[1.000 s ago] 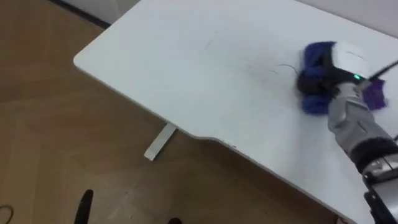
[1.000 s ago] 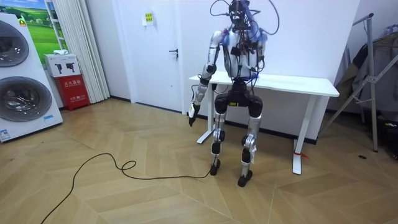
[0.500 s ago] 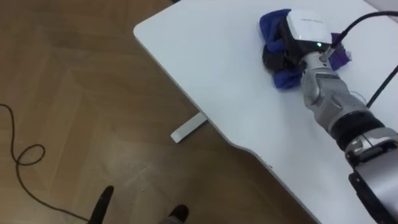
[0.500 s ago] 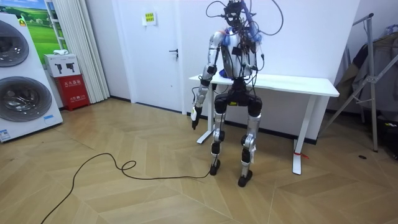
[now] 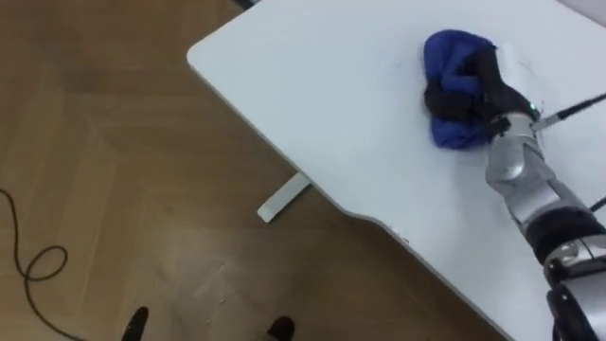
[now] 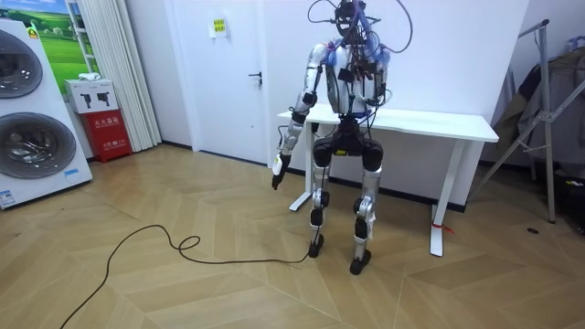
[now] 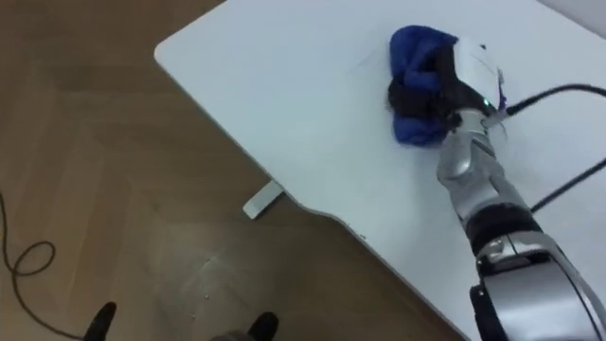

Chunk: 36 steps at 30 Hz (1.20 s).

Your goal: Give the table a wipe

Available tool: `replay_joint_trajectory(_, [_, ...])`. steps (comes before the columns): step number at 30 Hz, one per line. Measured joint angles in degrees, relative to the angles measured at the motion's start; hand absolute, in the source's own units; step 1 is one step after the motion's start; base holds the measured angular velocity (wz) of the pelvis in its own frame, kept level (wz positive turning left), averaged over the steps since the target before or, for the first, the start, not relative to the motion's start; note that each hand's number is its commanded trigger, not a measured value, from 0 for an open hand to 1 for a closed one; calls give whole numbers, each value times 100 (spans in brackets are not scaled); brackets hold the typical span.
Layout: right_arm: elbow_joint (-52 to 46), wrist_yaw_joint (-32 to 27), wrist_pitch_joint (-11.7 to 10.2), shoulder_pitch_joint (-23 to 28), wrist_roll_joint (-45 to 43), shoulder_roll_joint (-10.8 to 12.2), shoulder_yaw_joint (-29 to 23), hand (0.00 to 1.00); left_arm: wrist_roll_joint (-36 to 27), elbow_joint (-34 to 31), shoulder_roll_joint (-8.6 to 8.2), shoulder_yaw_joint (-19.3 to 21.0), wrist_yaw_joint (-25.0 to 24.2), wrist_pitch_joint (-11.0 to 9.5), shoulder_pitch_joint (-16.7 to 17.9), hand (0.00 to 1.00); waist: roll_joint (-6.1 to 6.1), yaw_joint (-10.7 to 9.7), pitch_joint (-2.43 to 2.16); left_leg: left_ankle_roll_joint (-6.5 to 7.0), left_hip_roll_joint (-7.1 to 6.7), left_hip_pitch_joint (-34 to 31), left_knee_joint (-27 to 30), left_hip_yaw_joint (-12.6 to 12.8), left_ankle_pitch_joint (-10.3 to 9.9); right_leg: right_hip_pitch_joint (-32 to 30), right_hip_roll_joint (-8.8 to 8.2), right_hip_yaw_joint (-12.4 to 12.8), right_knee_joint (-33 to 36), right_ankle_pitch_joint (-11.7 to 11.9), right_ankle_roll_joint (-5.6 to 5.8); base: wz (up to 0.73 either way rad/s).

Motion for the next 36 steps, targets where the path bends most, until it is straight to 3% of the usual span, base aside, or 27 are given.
replay_joint_trajectory(2, [12,-134,-118,364,16,-51,-346,100,-1,-150,-2,208,102,-35,106,0,4,-236,-29,10,-6,104,-21,34,-2,89,-6,37,-10,1,11,-11])
replay_joint_trajectory(5, [17,-343,-117,913,49,-161,-770,100,-46,-321,-51,367,245,-102,164,0,17,-460,-117,35,2,328,-89,175,-16,210,-34,193,-8,-12,36,-22])
replay_joint_trajectory(7, [2,-480,-120,1182,84,-173,-933,100,-173,-429,-123,369,321,-170,190,0,35,-597,-131,51,7,466,-127,273,-28,271,-59,297,-8,-24,54,-27])
replay_joint_trajectory(10, [2,-547,-120,1483,149,-194,-1033,100,-210,-480,-178,368,369,-251,222,0,35,-734,-150,84,29,727,-213,484,-60,381,-78,520,1,-39,79,-34])
replay_joint_trajectory(13, [-44,-529,-70,1674,208,-207,-1123,100,-235,-632,-200,378,390,-253,354,0,25,-879,-141,109,35,958,-267,619,-112,549,-92,645,3,-44,105,-23])
replay_joint_trajectory(17, [-637,-333,306,1793,-83,-195,-1128,100,-248,-748,-263,378,389,-273,481,0,31,-942,-112,113,38,1118,-321,694,-152,657,-98,707,-18,-57,126,-11])
replay_joint_trajectory(20, [-1176,-309,782,1738,-468,-199,-873,100,-240,-678,-334,361,372,-254,513,0,48,-810,-98,114,62,1153,-385,808,-155,570,-102,817,51,-62,118,-25])
replay_joint_trajectory(22, [-1293,-214,990,1388,-655,-194,-499,100,-236,-552,-332,362,317,-247,517,0,49,-665,-72,99,115,1143,-386,924,-166,497,-76,943,112,-53,95,-37])
replay_joint_trajectory(24, [-1294,-127,1151,630,-974,-195,183,100,-234,-442,-356,347,275,-221,515,0,74,-540,-27,92,139,1084,-394,963,-164,356,-68,963,186,-49,85,-16])
replay_joint_trajectory(27, [-1295,14,1185,-65,-1194,-196,874,100,-232,-481,-292,349,170,-184,486,0,-17,-238,45,78,147,1030,-393,917,-170,306,-53,920,154,-52,76,5])
replay_joint_trajectory(30, [-1282,130,1176,-341,-1262,-198,1046,100,-201,-476,-224,331,155,-55,435,0,-138,-33,47,77,94,850,-345,666,-166,316,-69,636,69,-51,77,45])
replay_joint_trajectory(34, [-818,220,1122,-372,-1195,-211,1079,100,-132,-557,-168,313,150,105,535,0,-176,-9,38,83,42,790,-280,442,-172,401,-85,450,78,-48,78,42])
replay_joint_trajectory(36, [-404,212,1018,-66,-838,-230,867,100,-115,-557,-123,311,151,121,532,0,-177,-78,38,84,18,780,-261,424,-172,464,-102,342,66,-49,79,28])
